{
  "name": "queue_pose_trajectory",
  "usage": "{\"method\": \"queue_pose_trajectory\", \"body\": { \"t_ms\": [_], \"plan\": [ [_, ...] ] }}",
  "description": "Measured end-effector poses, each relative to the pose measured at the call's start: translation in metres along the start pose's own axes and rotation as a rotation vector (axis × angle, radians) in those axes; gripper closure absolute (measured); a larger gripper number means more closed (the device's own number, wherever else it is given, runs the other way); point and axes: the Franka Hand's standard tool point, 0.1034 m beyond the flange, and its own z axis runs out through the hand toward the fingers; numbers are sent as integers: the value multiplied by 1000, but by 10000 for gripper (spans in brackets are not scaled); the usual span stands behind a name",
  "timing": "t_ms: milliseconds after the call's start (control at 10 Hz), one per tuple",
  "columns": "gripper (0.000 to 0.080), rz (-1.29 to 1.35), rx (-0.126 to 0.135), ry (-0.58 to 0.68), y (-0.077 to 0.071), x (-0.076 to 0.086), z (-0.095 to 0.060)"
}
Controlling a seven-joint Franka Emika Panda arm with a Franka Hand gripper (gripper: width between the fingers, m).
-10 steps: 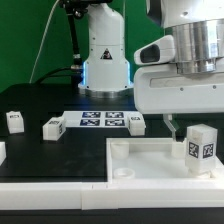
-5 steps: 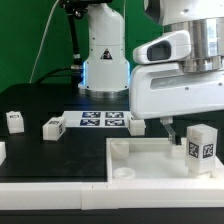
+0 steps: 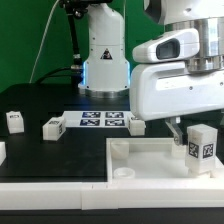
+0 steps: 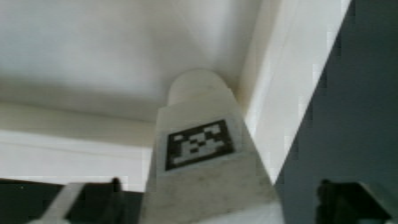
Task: Assemble one leg
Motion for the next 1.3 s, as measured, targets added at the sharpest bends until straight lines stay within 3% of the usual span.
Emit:
{"method": "queue_pose_trajectory", "body": {
  "t_ms": [100,400,800,1000,1300],
  "plan": [
    [508,-2,0,0,0,0,0],
    [507,318,2,1,5,0,0],
    [507,997,28,3,10,-2,1],
    [506,1174,23,1,9,-3,1],
    [505,1453,35,-23,6,-5,2]
  ]
}}
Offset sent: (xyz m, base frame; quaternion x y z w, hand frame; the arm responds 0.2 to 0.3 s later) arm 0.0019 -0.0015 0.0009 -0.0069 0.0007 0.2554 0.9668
